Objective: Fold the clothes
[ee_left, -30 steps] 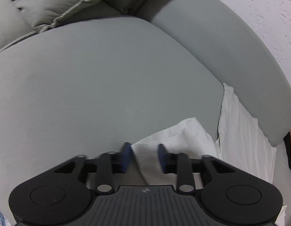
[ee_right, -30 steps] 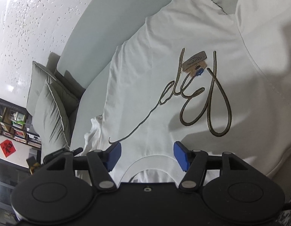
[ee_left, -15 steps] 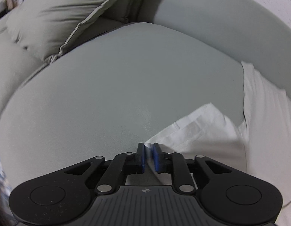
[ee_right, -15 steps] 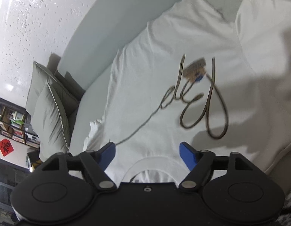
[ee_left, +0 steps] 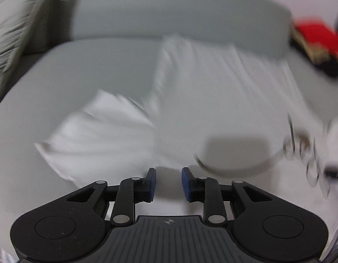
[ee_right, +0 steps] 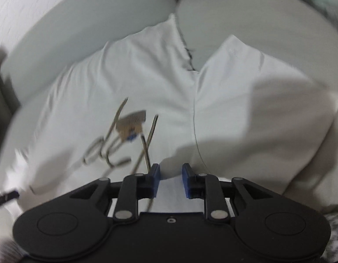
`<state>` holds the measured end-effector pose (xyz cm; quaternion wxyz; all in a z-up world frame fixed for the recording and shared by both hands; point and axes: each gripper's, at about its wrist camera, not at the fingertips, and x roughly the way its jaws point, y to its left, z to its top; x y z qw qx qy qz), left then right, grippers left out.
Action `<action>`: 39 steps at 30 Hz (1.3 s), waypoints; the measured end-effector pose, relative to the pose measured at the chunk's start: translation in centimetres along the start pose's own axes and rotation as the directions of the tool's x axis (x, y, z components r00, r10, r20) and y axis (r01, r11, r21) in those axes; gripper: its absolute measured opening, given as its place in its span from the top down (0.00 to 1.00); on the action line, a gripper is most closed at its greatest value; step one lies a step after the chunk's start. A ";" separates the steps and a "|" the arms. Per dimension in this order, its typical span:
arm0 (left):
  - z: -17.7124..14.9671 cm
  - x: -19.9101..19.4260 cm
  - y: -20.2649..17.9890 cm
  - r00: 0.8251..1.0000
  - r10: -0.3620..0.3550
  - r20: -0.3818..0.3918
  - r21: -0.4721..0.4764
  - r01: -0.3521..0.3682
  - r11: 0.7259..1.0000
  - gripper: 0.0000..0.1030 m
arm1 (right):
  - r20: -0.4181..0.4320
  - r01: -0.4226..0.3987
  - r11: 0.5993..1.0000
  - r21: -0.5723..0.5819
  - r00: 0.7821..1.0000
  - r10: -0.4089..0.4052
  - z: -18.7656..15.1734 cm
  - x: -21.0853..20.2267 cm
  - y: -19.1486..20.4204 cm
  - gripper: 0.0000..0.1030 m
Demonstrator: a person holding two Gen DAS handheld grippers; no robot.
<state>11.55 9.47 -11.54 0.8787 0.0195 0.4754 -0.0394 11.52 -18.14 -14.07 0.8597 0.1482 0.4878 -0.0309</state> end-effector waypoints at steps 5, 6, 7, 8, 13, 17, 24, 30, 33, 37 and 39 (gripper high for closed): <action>-1.4 -1.6 -0.7 0.995 0.059 -0.075 0.107 -0.051 0.993 0.72 | -0.096 0.048 0.998 -0.043 0.994 -0.052 -3.2 -3.1 -1.6 0.63; -1.3 -2.1 -0.5 0.994 0.061 -0.091 0.113 -0.050 0.992 0.72 | -0.126 0.028 0.999 -0.020 0.992 -0.030 -3.8 -3.7 -2.5 0.65; -1.3 -2.5 -0.2 0.992 0.064 -0.106 0.119 -0.051 0.992 0.72 | -0.137 0.011 1.000 -0.021 0.990 -0.014 -4.2 -4.5 -2.6 0.68; -1.0 -3.3 0.2 0.994 0.057 -0.091 0.117 -0.046 0.992 0.74 | -0.149 -0.006 1.000 -0.021 0.989 0.003 -4.5 -5.2 -2.8 0.69; 2.1 -9.7 1.8 0.992 -0.029 0.123 0.056 0.022 0.998 0.74 | -0.050 -0.150 0.987 0.059 0.987 0.153 -1.8 -10.5 -2.1 0.68; 5.7 -14.1 2.6 0.949 -0.069 0.307 0.009 0.069 0.998 0.72 | 0.121 -0.292 0.953 0.081 0.952 0.281 2.4 -15.4 -1.3 0.58; 10.2 -9.1 2.6 0.951 -0.114 0.287 0.010 0.116 0.993 0.71 | 0.232 -0.382 0.918 0.110 0.907 0.350 8.4 -12.7 -0.6 0.37; 10.7 1.8 1.8 0.976 -0.112 0.186 0.012 0.112 0.994 0.94 | 0.205 -0.286 0.925 0.250 0.949 0.238 9.8 -1.5 -3.9 0.84; 11.6 6.5 1.2 0.986 -0.092 0.142 -0.018 0.095 0.995 0.94 | 0.137 -0.234 0.934 0.270 0.969 0.204 10.3 3.7 -4.5 0.84; 12.5 11.2 0.4 0.994 0.042 0.098 -0.027 -0.040 0.999 0.92 | 0.081 -0.313 0.923 0.225 0.950 0.303 10.7 8.2 -3.2 0.84; 12.7 13.2 0.5 0.985 0.154 0.076 -0.039 -0.151 0.988 0.93 | 0.057 -0.209 0.964 0.164 0.978 0.202 10.6 9.1 -2.6 0.87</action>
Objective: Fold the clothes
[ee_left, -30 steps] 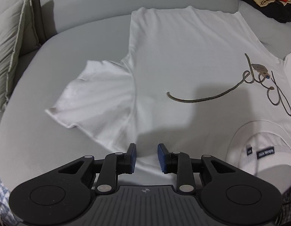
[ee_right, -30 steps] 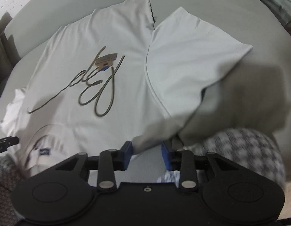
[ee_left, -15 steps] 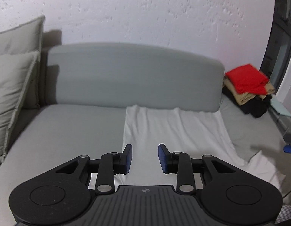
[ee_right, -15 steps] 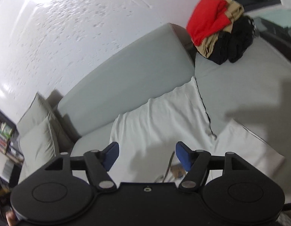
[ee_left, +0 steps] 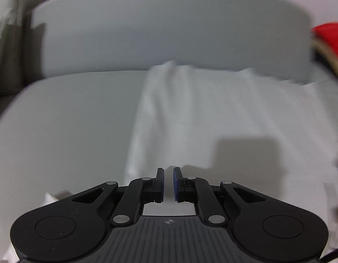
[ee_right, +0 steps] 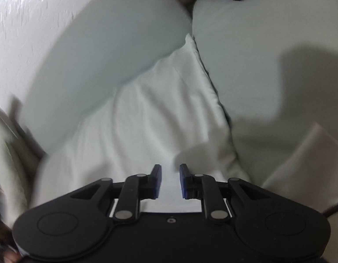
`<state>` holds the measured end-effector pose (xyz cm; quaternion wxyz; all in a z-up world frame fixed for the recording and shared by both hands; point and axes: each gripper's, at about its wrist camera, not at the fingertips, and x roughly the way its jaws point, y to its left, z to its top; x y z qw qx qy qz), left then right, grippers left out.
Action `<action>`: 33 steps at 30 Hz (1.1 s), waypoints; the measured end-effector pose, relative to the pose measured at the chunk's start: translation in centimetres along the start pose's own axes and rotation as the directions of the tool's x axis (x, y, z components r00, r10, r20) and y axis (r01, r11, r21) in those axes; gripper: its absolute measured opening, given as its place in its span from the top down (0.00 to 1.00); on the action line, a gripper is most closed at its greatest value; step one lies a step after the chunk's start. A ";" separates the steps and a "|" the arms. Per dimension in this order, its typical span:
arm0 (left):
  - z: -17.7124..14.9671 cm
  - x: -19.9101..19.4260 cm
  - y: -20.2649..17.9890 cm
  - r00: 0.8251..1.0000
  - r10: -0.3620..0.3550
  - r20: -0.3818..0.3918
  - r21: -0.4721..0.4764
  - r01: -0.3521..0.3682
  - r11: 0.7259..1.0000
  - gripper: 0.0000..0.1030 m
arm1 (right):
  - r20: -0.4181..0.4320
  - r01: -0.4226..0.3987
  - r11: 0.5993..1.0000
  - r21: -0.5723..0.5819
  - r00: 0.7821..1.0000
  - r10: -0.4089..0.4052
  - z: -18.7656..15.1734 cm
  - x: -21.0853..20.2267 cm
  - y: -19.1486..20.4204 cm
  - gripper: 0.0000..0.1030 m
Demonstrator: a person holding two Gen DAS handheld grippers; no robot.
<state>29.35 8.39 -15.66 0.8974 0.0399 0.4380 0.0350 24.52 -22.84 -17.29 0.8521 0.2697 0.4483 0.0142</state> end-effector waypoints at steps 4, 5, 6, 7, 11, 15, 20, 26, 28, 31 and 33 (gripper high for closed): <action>-0.4 0.8 2.0 0.983 0.184 -0.014 -0.056 -0.184 0.981 0.92 | 0.078 0.271 0.963 -0.002 0.960 -0.270 -0.5 -0.8 -1.6 1.00; -0.4 0.9 2.3 0.964 0.264 -0.018 -0.035 -0.264 0.964 0.92 | 0.096 0.311 0.949 -0.053 0.947 -0.305 -0.8 -0.8 -0.8 1.00; -0.5 0.6 3.1 0.965 0.261 -0.026 -0.057 -0.262 0.963 0.91 | 0.116 0.353 0.930 -0.104 0.933 -0.341 -1.1 -0.8 0.0 1.00; -0.6 0.3 4.1 0.970 0.242 -0.033 -0.087 -0.244 0.966 0.91 | 0.158 0.432 0.886 -0.170 0.899 -0.408 -1.7 -0.7 1.4 1.00; -0.3 -2.5 6.1 0.989 0.146 0.021 -0.147 -0.141 0.979 0.91 | 0.229 0.458 0.876 -0.153 0.879 -0.419 -1.8 -2.8 3.5 0.86; 1.4 -3.3 3.8 0.994 -0.016 0.105 -0.081 0.025 0.996 0.91 | 0.223 0.190 0.982 -0.019 0.958 -0.181 0.0 -4.3 2.3 0.76; 3.7 -1.3 -2.2 0.965 -0.251 0.077 0.037 0.248 0.968 0.90 | 0.109 -0.121 0.991 0.051 0.987 0.115 4.1 0.4 1.6 0.76; 4.7 3.9 -6.8 0.943 -0.332 0.023 0.075 0.329 0.941 0.84 | -0.132 -0.277 0.955 0.108 0.948 0.290 6.2 8.7 1.0 0.97; 5.2 4.8 -5.9 0.962 -0.258 0.085 0.033 0.256 0.966 0.84 | -0.059 -0.226 0.968 0.105 0.971 0.233 6.8 8.4 -0.2 1.00; 6.1 6.1 -3.8 0.987 -0.071 0.144 -0.046 0.078 0.996 0.86 | 0.134 0.014 0.994 0.105 0.991 -0.028 8.1 6.6 -2.1 1.00; 6.9 7.2 -3.1 0.984 0.104 0.148 -0.060 -0.096 0.994 0.87 | 0.149 0.064 0.994 0.089 0.986 -0.077 8.6 7.0 -2.5 1.00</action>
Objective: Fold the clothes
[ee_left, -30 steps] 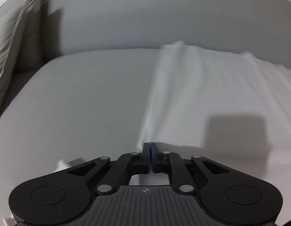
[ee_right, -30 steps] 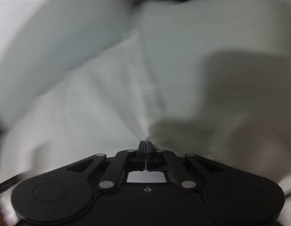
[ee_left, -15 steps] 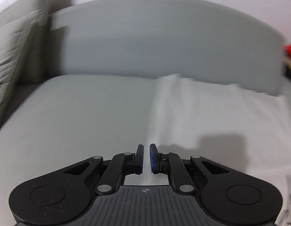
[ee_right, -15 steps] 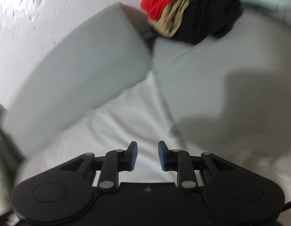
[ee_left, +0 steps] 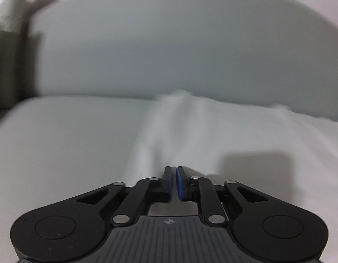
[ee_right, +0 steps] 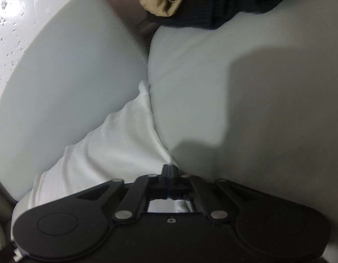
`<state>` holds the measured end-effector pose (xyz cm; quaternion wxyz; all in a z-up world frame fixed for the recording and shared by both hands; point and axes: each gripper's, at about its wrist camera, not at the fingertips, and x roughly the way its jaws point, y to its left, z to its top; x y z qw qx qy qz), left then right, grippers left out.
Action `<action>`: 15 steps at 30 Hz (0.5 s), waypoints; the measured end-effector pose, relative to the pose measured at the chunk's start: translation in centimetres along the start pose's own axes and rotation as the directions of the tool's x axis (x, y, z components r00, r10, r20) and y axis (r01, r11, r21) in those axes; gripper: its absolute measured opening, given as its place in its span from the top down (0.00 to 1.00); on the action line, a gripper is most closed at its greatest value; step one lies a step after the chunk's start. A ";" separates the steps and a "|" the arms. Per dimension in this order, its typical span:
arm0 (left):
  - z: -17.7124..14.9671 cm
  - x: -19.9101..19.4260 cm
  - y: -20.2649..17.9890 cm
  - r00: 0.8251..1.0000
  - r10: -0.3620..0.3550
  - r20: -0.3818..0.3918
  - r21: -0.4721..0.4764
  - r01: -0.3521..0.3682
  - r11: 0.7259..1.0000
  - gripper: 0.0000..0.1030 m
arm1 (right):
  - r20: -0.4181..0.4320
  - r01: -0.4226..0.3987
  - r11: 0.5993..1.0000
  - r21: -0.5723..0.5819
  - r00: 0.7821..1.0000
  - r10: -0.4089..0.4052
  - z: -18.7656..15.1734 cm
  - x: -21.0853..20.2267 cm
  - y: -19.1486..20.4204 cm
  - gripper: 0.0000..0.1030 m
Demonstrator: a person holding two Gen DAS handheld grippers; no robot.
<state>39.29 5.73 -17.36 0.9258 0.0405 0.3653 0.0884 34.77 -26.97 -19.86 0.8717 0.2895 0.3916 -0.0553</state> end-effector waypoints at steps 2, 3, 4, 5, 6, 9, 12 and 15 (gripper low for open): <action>0.6 0.5 0.4 0.998 0.070 0.005 0.025 -0.070 0.997 0.80 | 0.037 0.102 0.987 -0.121 0.995 -0.098 -0.7 0.1 2.3 1.00; 0.8 0.7 0.4 0.993 0.116 -0.001 0.057 -0.116 0.992 0.81 | 0.063 0.158 0.970 -0.185 0.987 -0.148 -1.2 0.1 3.6 1.00; 1.0 0.7 0.6 0.987 0.162 -0.003 0.083 -0.162 0.983 0.82 | 0.081 0.179 0.964 -0.197 0.983 -0.166 -1.5 -0.2 4.4 1.00; 1.0 0.5 1.1 0.982 0.191 0.003 0.088 -0.191 0.978 0.86 | 0.099 0.199 0.958 -0.208 0.978 -0.182 -1.7 -0.5 5.1 0.97; 1.2 0.1 1.9 0.983 0.183 0.005 0.071 -0.183 0.981 0.88 | 0.129 0.196 0.964 -0.180 0.976 -0.174 -1.3 -1.0 5.0 0.94; 2.1 -1.2 3.0 0.999 -0.030 0.029 -0.012 0.030 0.999 0.89 | 0.174 0.065 0.992 -0.111 0.984 -0.045 0.0 -2.3 5.0 0.81; 3.2 -1.8 0.9 0.960 -0.275 0.044 -0.008 0.276 0.961 0.88 | 0.026 -0.240 0.967 -0.089 0.970 0.243 1.1 0.0 6.3 0.79; 3.4 -1.5 -2.9 0.909 -0.417 0.014 0.071 0.415 0.907 0.81 | -0.150 -0.357 0.914 -0.191 0.931 0.333 0.1 4.0 9.7 0.79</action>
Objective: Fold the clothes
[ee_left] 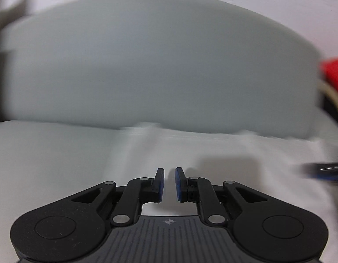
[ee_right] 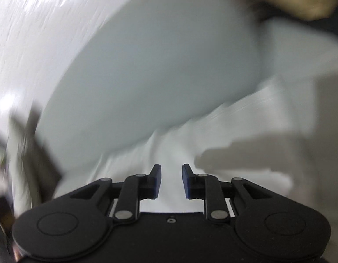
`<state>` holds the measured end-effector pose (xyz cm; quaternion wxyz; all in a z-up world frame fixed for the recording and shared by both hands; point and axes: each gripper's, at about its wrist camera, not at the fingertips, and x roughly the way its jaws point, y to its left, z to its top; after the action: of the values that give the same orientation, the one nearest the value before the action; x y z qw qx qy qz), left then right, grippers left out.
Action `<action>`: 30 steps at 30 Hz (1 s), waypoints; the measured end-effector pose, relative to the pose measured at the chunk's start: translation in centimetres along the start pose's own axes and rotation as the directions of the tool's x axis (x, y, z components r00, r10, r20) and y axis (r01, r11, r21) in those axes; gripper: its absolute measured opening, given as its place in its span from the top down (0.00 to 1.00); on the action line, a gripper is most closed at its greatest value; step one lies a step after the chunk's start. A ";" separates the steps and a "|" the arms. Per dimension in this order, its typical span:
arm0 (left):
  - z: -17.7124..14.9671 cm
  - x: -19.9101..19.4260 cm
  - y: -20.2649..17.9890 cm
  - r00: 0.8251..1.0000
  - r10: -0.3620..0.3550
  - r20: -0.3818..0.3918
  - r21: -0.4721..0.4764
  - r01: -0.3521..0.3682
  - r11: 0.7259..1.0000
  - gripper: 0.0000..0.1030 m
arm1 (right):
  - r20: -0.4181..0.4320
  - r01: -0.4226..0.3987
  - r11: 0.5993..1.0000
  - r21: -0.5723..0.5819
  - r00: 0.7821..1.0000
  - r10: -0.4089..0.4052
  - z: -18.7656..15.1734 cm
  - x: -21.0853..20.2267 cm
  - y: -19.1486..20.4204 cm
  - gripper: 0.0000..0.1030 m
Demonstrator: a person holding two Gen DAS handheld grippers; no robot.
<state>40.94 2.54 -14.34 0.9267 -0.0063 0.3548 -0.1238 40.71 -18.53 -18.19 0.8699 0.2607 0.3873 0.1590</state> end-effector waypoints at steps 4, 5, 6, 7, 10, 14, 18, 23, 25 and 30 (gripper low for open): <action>-0.2 3.9 -2.4 0.956 0.291 0.039 0.149 -0.294 0.944 0.80 | 0.078 0.153 0.988 -0.025 0.985 -0.151 0.5 2.2 -0.9 0.99; -0.2 4.6 -1.4 0.930 0.363 0.061 0.143 -0.368 0.919 0.76 | 0.139 0.212 0.977 -0.008 0.968 -0.209 0.8 1.9 -1.7 1.00; -0.1 5.2 -0.2 0.902 0.425 0.083 0.128 -0.432 0.893 0.75 | 0.187 0.276 0.961 0.025 0.943 -0.276 1.3 1.4 -2.8 1.00; 0.0 5.7 0.9 0.873 0.482 0.080 0.119 -0.488 0.865 0.75 | 0.229 0.349 0.936 0.039 0.909 -0.349 1.7 0.8 -3.7 1.00; 0.4 6.5 4.0 0.781 0.622 0.060 0.129 -0.624 0.771 0.77 | 0.271 0.494 0.868 0.046 0.831 -0.487 2.9 -0.6 -6.0 1.00; 0.8 4.3 8.5 0.767 0.641 -0.007 0.009 -0.641 0.767 0.79 | 0.274 0.485 0.874 0.028 0.837 -0.473 3.6 -2.2 -5.4 1.00; 2.2 1.8 11.2 0.847 0.531 -0.006 -0.162 -0.525 0.836 0.89 | 0.334 0.429 0.899 0.091 0.837 -0.434 3.9 -4.2 -4.7 0.93; 2.6 1.3 8.1 0.969 0.242 0.057 -0.111 -0.235 0.966 0.88 | 0.285 0.277 0.952 0.127 0.910 -0.303 4.7 -3.0 -5.0 0.91; 2.9 2.6 6.2 0.986 0.164 0.035 -0.069 -0.162 0.984 0.88 | 0.232 0.222 0.966 0.135 0.940 -0.248 4.9 -1.5 -5.4 0.91; 3.7 6.4 4.9 0.956 0.289 -0.046 -0.039 -0.291 0.956 0.80 | 0.203 0.251 0.933 0.258 0.930 -0.306 5.5 -0.3 -7.8 1.00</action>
<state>49.10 5.55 -16.21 0.9272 0.0270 0.3729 0.0214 45.28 -26.84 -19.45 0.8884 0.3178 0.3283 -0.0449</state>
